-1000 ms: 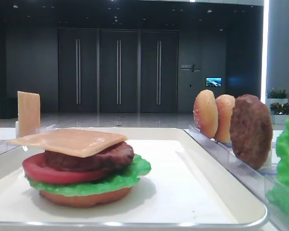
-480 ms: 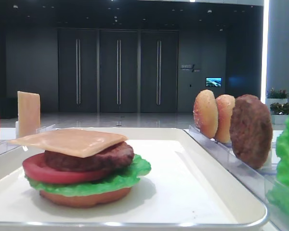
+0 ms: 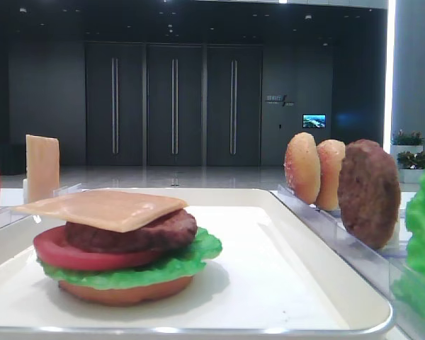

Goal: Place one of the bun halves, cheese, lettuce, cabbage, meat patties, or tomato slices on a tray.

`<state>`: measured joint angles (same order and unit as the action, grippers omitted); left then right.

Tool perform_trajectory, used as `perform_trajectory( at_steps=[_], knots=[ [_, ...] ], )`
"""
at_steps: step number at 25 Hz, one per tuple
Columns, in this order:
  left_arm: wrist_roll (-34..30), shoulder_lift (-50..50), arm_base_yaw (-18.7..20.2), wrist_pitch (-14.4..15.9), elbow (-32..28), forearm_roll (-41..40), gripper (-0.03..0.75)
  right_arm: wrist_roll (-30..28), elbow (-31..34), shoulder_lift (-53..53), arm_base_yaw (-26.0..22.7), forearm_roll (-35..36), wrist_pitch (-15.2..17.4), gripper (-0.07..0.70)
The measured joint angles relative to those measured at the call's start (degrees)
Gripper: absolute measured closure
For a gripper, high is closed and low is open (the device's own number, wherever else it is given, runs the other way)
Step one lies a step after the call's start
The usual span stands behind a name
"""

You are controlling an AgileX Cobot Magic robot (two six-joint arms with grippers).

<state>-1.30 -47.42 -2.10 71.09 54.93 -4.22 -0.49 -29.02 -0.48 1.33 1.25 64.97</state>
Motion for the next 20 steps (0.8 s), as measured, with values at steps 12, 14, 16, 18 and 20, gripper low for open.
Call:
perform_trajectory(
  at_steps=[12,14,16,18,20],
  knots=[
    [1.3,28.45,0.0,-1.73,-16.64,2.42,0.307,0.0,0.0,0.0,0.0,0.0,0.0,0.358],
    [1.81,30.81,0.0,-2.18,-19.53,2.49,0.307,0.0,0.0,0.0,0.0,0.0,0.0,0.358],
    [1.86,33.23,0.0,-3.3,-22.5,2.59,0.307,0.0,0.0,0.0,0.0,0.0,0.0,0.358],
    [1.86,35.48,0.0,-4.64,-24.85,2.65,0.307,0.0,0.0,0.0,0.0,0.0,0.0,0.358],
    [1.86,37.89,0.0,-5.34,-26.58,2.72,0.307,0.0,0.0,0.0,0.0,0.0,0.0,0.358]
  ],
)
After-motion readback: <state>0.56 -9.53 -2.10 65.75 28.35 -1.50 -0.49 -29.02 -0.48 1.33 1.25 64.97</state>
